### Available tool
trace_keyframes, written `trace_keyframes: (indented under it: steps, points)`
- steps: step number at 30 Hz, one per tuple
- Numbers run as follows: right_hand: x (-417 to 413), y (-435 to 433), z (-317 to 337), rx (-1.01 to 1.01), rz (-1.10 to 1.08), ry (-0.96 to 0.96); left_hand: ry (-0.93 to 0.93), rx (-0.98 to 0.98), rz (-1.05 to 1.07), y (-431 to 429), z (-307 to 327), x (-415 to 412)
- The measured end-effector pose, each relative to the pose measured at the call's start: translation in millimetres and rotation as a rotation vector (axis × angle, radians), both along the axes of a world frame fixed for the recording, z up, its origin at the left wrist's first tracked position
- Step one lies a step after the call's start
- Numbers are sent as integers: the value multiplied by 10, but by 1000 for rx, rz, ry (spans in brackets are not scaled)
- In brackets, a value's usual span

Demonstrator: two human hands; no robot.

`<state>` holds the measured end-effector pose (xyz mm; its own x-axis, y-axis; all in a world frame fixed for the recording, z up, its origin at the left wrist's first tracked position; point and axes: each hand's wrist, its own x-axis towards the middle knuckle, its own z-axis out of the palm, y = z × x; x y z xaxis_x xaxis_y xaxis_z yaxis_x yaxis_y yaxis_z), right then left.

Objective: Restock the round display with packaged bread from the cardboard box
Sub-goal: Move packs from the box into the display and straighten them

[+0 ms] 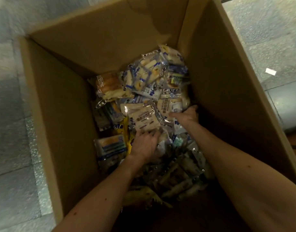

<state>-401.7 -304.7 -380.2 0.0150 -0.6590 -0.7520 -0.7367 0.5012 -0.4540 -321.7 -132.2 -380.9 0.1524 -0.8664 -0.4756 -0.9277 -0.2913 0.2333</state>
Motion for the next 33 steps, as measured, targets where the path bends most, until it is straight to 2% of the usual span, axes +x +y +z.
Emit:
trace_keyframes:
  steps: [2,5,7,10,13,17,21,26,29,33]
  points:
    - [-13,-25,-7,-7,-23,-28,130,-38,186,-27,102,47]
    - [-40,-23,34,-7,-60,-83,533,-89,658,-69,302,142]
    - [-73,-5,86,-15,-56,-108,722,-110,860,-108,393,222]
    - [-136,-8,198,-10,-14,-133,873,-85,1032,-174,562,351]
    - [-237,-45,496,56,26,-221,927,-79,1052,-189,754,446]
    - [-429,-62,1136,127,154,-287,967,-34,975,-239,1163,499]
    - [-705,-47,1830,29,199,-277,944,10,800,-424,1680,376]
    - [-1345,93,2755,-98,238,-307,784,-38,360,-755,2436,-36]
    - [-1846,290,3260,-220,277,-261,665,-67,103,-927,2862,-445]
    - [-2823,870,3841,-343,160,-223,526,-51,-209,-883,3564,-1337]
